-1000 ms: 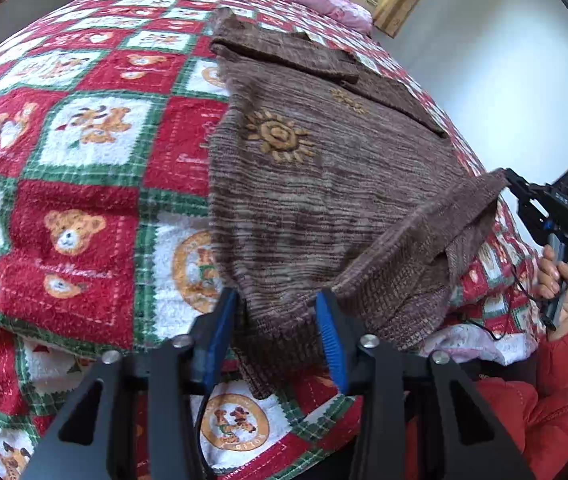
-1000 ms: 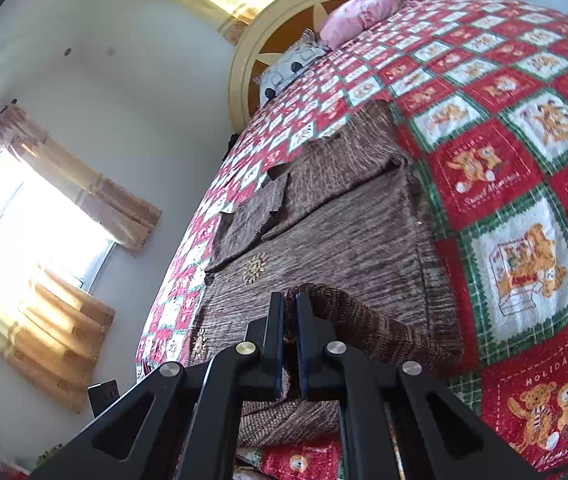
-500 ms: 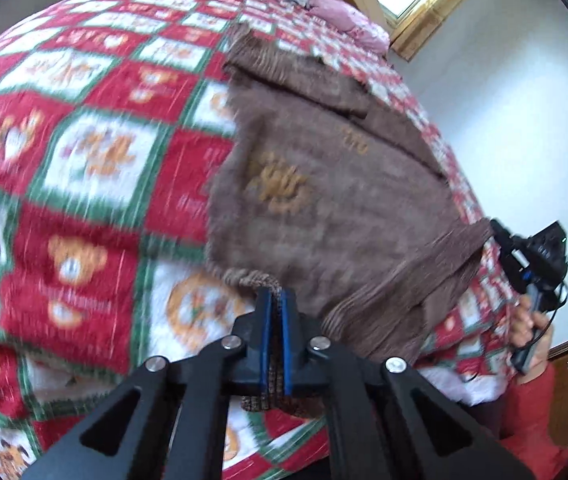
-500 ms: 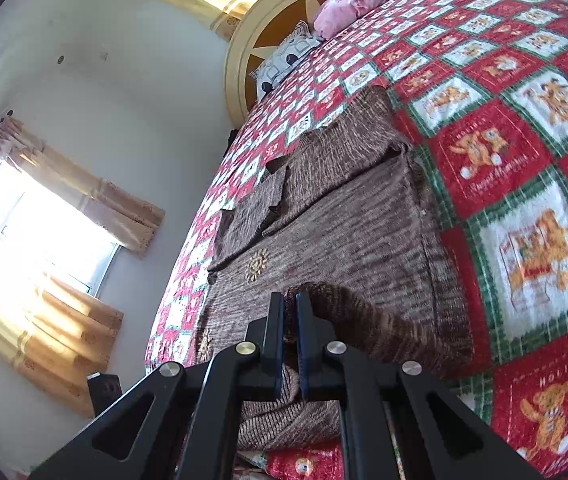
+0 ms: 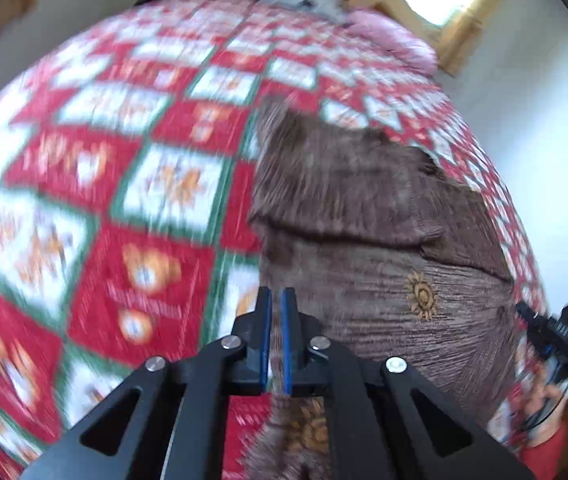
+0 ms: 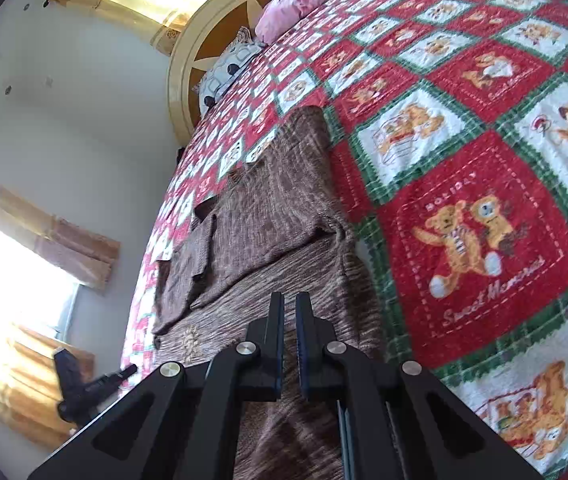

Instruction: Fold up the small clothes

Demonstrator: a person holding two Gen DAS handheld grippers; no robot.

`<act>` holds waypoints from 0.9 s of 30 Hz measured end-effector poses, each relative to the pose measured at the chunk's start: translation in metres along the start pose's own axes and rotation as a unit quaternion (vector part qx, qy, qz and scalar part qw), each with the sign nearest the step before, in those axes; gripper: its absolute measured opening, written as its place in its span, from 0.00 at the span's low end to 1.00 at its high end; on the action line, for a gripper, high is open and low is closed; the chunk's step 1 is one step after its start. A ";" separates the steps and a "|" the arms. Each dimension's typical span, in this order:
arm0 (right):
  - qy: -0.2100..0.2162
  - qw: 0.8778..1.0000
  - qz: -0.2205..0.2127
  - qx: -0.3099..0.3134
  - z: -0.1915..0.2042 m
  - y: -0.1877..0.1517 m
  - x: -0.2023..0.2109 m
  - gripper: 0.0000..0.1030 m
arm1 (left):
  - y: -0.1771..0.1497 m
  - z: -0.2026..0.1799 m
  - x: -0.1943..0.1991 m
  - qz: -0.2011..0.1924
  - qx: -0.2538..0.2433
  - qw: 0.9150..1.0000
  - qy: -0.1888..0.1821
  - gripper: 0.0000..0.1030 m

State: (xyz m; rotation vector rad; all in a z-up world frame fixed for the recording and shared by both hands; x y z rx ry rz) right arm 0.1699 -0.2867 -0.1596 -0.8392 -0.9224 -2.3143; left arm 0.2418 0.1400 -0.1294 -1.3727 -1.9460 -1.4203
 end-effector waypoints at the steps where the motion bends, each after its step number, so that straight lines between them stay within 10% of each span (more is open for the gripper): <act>1: 0.002 1.000 -0.007 0.023 0.008 -0.003 0.004 0.06 | 0.000 -0.008 0.007 -0.010 -0.045 0.999 -0.003 0.06; 4: 0.011 0.989 -0.004 0.150 0.060 -0.030 0.017 0.08 | -0.019 -0.015 0.019 -0.008 -0.127 0.992 0.002 0.22; 6: 0.047 0.979 0.035 0.197 0.097 -0.063 0.017 0.33 | -0.041 -0.012 0.028 -0.009 -0.171 0.985 0.021 0.49; 8: 0.103 0.967 0.071 0.223 0.133 -0.098 0.015 0.79 | -0.055 -0.005 0.037 -0.018 -0.184 0.982 0.032 0.72; 14: 0.196 0.910 0.153 0.332 0.206 -0.200 0.005 0.79 | -0.089 0.022 0.055 -0.003 -0.180 0.983 0.044 0.76; 19: 0.156 0.855 0.166 0.465 0.221 -0.258 -0.013 0.79 | -0.090 0.034 0.063 -0.006 -0.163 0.985 0.047 0.76; 21: 0.123 0.824 0.162 0.528 0.218 -0.278 -0.023 0.77 | -0.090 0.029 0.065 -0.009 -0.164 0.986 0.030 0.76; 24: 0.061 0.790 0.153 0.591 0.206 -0.285 -0.037 0.05 | -0.096 0.013 0.061 0.002 -0.214 0.977 0.022 0.76; 27: 0.054 0.831 0.142 0.535 0.202 -0.246 -0.045 0.03 | -0.100 -0.002 0.055 0.018 -0.262 0.965 0.016 0.81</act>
Point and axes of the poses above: each gripper's, at about its wrist camera, not at the fingertips, and x roughly against the way its jaws point, z to its left, y to its top, the point moved 9 cm from there along -x, roughly the way its jaws point, and after that the axes turned 10 degrees about -y, right-handed, at the moved point
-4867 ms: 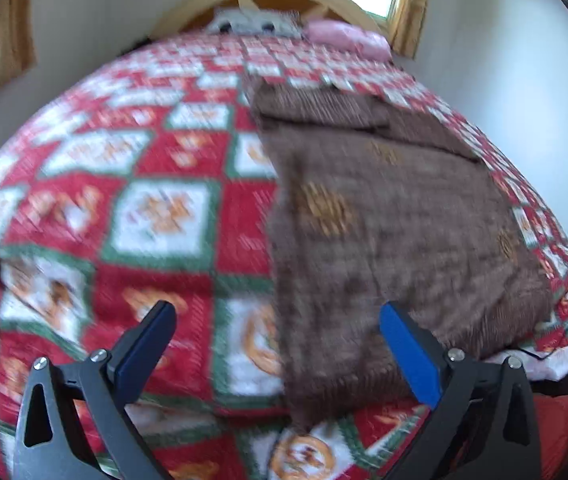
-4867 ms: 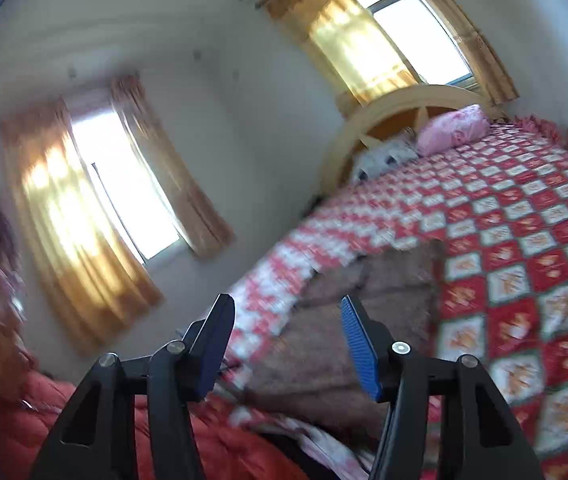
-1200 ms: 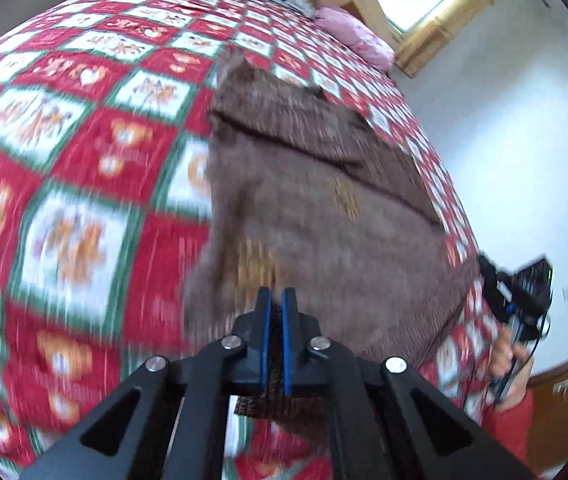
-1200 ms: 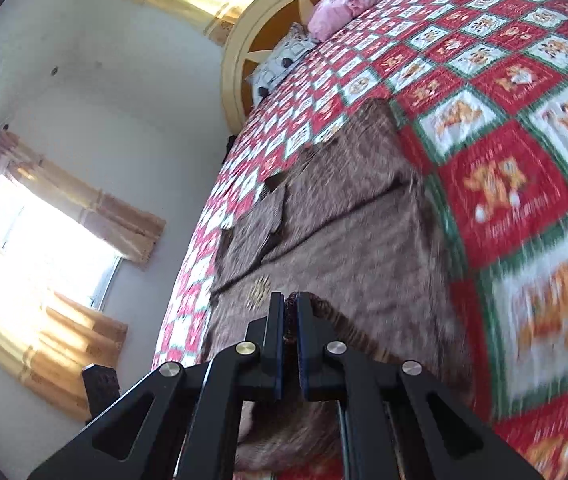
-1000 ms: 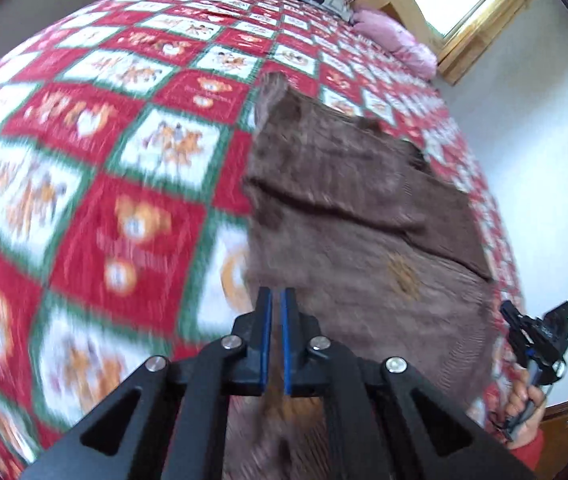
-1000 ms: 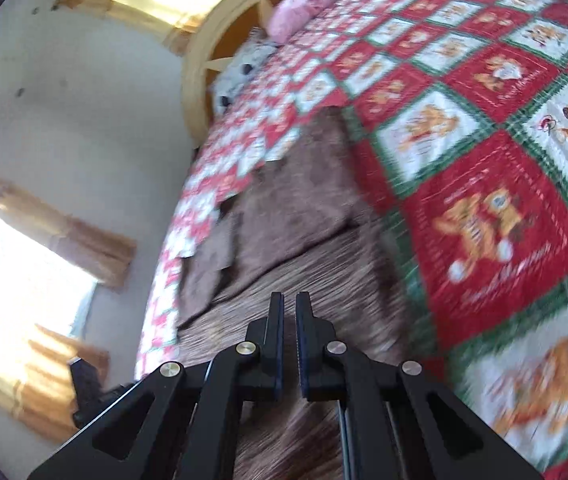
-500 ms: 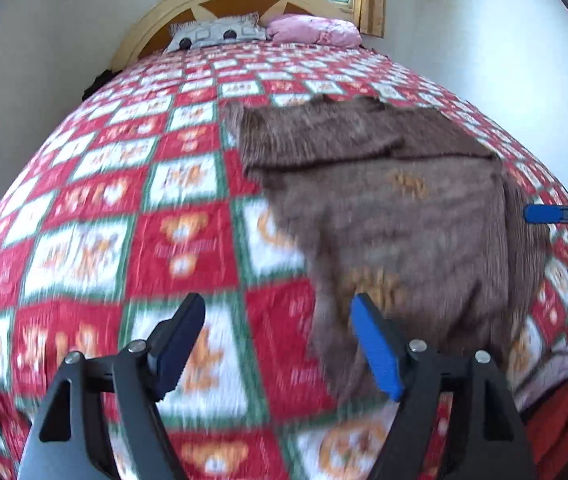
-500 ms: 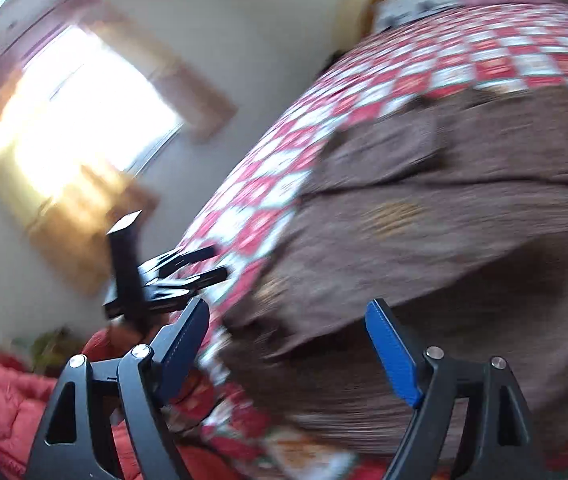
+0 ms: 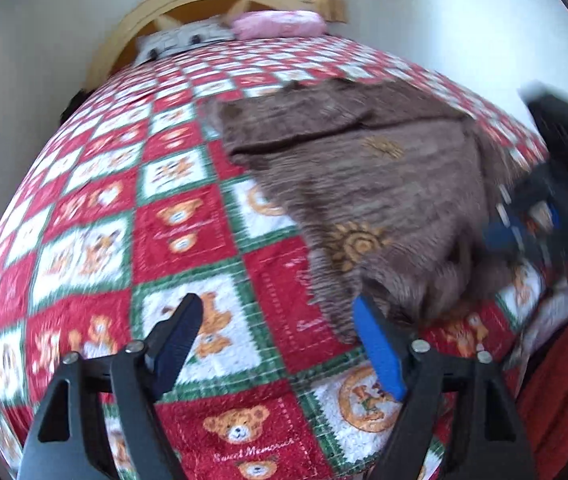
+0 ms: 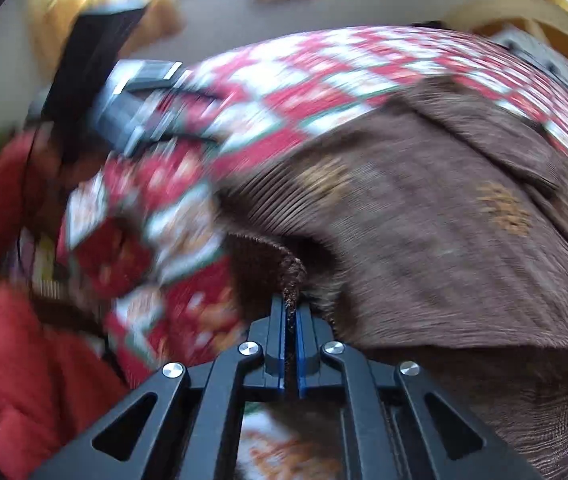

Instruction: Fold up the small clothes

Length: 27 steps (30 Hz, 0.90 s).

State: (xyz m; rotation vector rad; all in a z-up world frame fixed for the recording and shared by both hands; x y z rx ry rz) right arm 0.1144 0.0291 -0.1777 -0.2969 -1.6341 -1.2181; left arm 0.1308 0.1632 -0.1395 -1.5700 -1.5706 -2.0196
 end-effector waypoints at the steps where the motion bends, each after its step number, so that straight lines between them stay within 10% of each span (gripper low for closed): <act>1: -0.004 0.999 -0.011 -0.033 -0.017 0.006 0.003 0.03 | 0.003 -0.005 -0.002 0.001 -0.012 1.000 -0.007 0.81; 9: 0.107 0.945 -0.062 -0.302 -0.106 0.007 0.014 0.10 | 0.037 -0.031 -0.019 0.005 -0.047 0.995 -0.089 0.86; 13: 0.129 0.931 -0.099 -0.327 -0.115 -0.009 0.046 0.65 | 0.061 -0.030 -0.009 -0.033 -0.030 0.990 -0.135 0.86; 20: 0.054 0.922 -0.191 -0.331 -0.148 -0.029 0.105 0.66 | 0.060 -0.017 -0.069 0.025 0.071 0.985 -0.157 0.80; 27: 0.023 0.911 -0.195 -0.363 -0.173 -0.044 0.113 0.66 | 0.050 -0.039 -0.071 -0.007 0.016 0.996 -0.083 0.59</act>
Point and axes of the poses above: each gripper's, at about its wrist camera, not at the fingertips, and x roughly against the way its jaws point, z to its left, y to its top, the point moved 9 cm from there along -x, roughly the way its jaws point, and after that the axes turned 10 degrees about -y, right-handed, at the moved point
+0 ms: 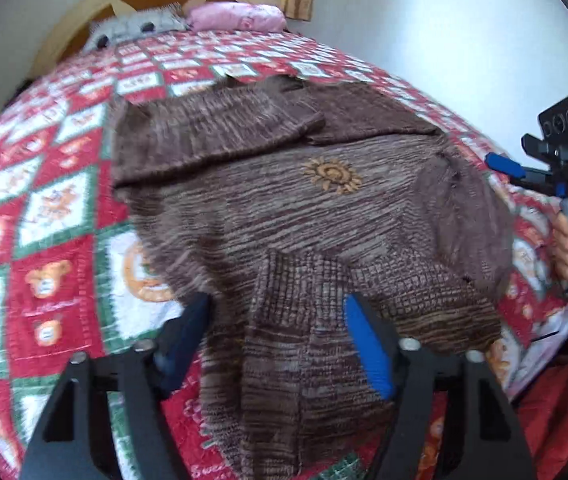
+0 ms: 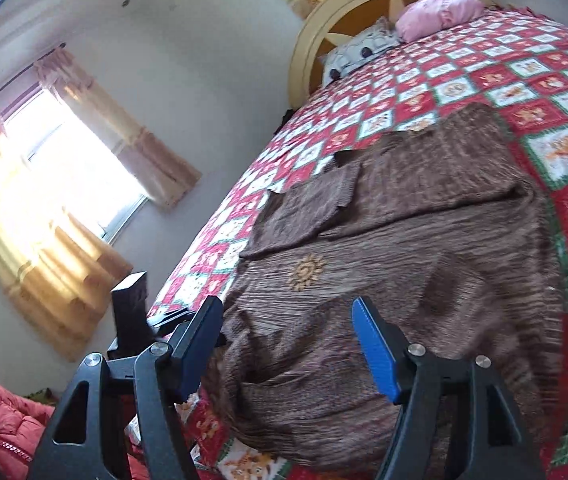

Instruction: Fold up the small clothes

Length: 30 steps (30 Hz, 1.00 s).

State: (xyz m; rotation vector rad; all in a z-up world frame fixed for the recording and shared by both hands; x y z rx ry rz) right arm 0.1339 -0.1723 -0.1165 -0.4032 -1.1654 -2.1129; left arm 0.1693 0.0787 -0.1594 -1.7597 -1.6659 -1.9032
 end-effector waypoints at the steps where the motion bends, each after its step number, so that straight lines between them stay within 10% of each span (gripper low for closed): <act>1: -0.002 1.000 0.001 -0.005 -0.004 0.000 0.000 0.66 | 0.001 -0.003 0.007 -0.011 -0.018 1.000 0.020 0.59; 20: -0.022 0.997 -0.022 -0.066 -0.040 -0.001 0.018 0.66 | -0.021 -0.030 0.003 0.003 -0.025 0.998 -0.060 0.57; 25: -0.092 0.994 -0.037 -0.042 -0.061 0.011 0.032 0.66 | -0.015 -0.006 0.006 -0.018 0.063 0.994 -0.085 0.18; 30: -0.165 0.986 -0.020 0.030 -0.073 0.020 0.033 0.66 | -0.020 -0.009 0.013 -0.034 0.085 0.991 -0.095 0.12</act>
Point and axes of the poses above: each gripper's, at about its wrist camera, not at the fingertips, and x roughly against the way its jaws point, z to its left, y to its top, the point moved 9 cm from there along -x, roughly the way its jaws point, and after that the axes turned 10 degrees about -y, right-handed, at the moved point
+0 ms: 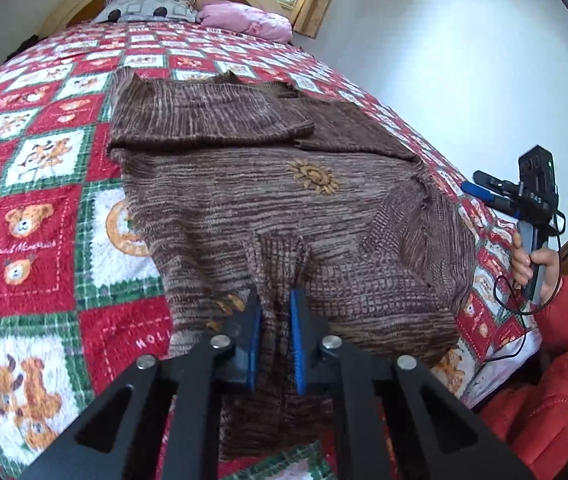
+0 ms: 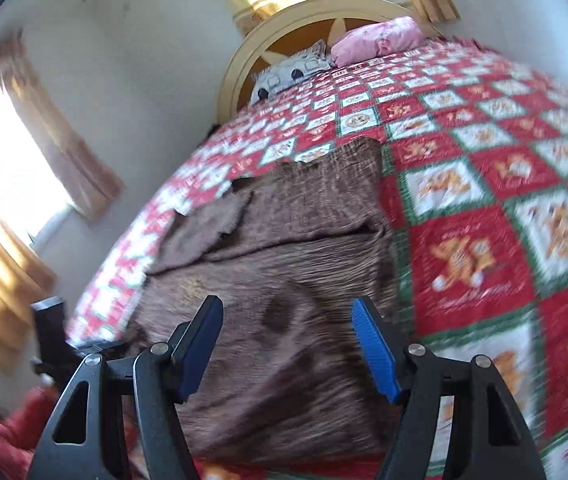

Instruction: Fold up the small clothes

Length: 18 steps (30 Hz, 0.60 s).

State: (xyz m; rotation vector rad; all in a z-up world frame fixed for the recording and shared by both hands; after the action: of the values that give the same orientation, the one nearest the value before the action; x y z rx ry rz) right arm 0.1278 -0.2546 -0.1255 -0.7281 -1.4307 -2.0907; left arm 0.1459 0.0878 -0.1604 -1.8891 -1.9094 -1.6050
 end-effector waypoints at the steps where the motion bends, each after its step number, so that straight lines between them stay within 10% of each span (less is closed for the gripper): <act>1: -0.008 1.000 0.006 0.016 0.001 0.000 -0.003 0.66 | 0.000 -0.001 0.001 -0.004 0.001 1.000 0.001 0.12; 7: -0.010 0.993 0.053 0.107 0.020 -0.009 -0.042 0.66 | 0.002 0.003 0.023 -0.069 0.055 0.996 -0.020 0.12; 12: -0.039 0.979 0.066 0.188 0.037 -0.022 -0.074 0.65 | 0.000 0.004 0.007 -0.038 0.044 0.998 -0.004 0.12; 14: -0.045 0.971 0.071 0.224 0.044 -0.029 -0.074 0.20 | -0.002 0.001 0.002 -0.030 0.031 0.999 0.001 0.12; 18: -0.045 0.969 0.081 0.227 0.045 -0.036 -0.060 0.09 | -0.002 0.001 -0.004 -0.027 0.049 0.998 -0.023 0.21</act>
State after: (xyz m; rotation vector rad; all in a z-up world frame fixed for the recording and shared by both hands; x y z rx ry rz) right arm 0.1540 -0.1939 -0.1764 -0.7257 -1.7517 -1.5420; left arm 0.1459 0.0861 -0.1642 -1.8684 -2.0352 -1.4641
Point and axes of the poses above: each gripper's, at about its wrist camera, not at the fingertips, and x roughly against the way its jaws point, z to its left, y to its top, the point moved 9 cm from there along -x, roughly the way its jaws point, and after that the axes turned 10 degrees about -y, right-handed, at the moved point
